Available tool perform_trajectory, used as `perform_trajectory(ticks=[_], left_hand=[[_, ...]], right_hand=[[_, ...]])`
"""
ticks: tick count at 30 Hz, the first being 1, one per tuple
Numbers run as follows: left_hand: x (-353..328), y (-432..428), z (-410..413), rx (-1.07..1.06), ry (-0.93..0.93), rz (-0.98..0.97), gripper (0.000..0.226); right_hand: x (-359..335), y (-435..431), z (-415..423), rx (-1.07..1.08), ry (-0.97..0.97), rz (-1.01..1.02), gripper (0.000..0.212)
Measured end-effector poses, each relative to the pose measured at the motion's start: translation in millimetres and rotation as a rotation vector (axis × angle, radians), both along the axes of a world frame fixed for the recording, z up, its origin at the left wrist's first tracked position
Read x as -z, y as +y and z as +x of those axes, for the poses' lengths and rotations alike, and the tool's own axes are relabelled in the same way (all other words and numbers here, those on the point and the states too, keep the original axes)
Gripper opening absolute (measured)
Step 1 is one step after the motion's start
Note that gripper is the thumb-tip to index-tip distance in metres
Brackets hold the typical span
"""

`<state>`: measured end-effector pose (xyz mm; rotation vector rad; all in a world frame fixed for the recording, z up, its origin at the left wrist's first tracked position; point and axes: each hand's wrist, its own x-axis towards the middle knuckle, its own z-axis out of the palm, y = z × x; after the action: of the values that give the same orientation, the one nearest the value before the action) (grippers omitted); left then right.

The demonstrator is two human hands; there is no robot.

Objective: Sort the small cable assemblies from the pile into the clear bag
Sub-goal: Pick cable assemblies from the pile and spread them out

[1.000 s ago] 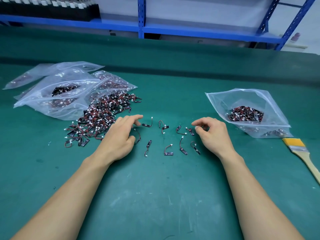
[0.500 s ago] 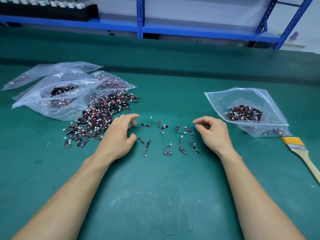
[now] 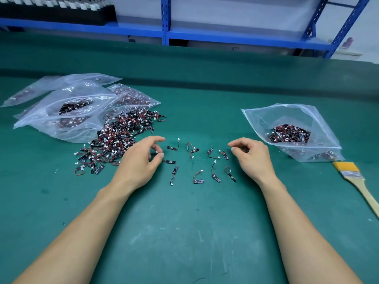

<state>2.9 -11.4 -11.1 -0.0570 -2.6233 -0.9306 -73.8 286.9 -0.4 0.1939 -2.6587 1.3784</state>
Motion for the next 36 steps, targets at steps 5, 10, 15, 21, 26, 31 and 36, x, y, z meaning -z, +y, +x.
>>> perform_trajectory(ticks=[5,10,15,21,26,31,36], left_hand=[[-0.5,1.2,0.6,0.098,0.016,-0.069,0.025],[-1.1,2.2,1.3,0.103,-0.005,-0.070,0.028],[-3.9,1.6,2.3,0.044,0.015,0.035,0.032],[-5.2,1.7,2.3,0.043,0.041,0.101,0.039],[-4.4,1.3,2.2,0.099,0.034,0.074,0.041],[-4.4,0.1,3.2,0.172,-0.019,0.037,0.041],[-2.9,0.6,4.7,0.180,-0.049,0.013,0.040]], right_hand=[[0.3,0.7,0.3,-0.002,0.006,-0.002,0.027],[0.2,0.6,0.1,-0.002,0.002,-0.008,0.027],[1.1,0.9,-0.3,-0.005,0.007,-0.010,0.027],[1.1,1.3,-0.4,-0.004,0.009,-0.012,0.026],[1.0,1.1,0.1,-0.006,0.014,-0.016,0.027],[1.0,0.6,-0.3,-0.005,0.012,-0.011,0.026],[0.5,0.7,-0.3,-0.006,0.005,-0.011,0.026]])
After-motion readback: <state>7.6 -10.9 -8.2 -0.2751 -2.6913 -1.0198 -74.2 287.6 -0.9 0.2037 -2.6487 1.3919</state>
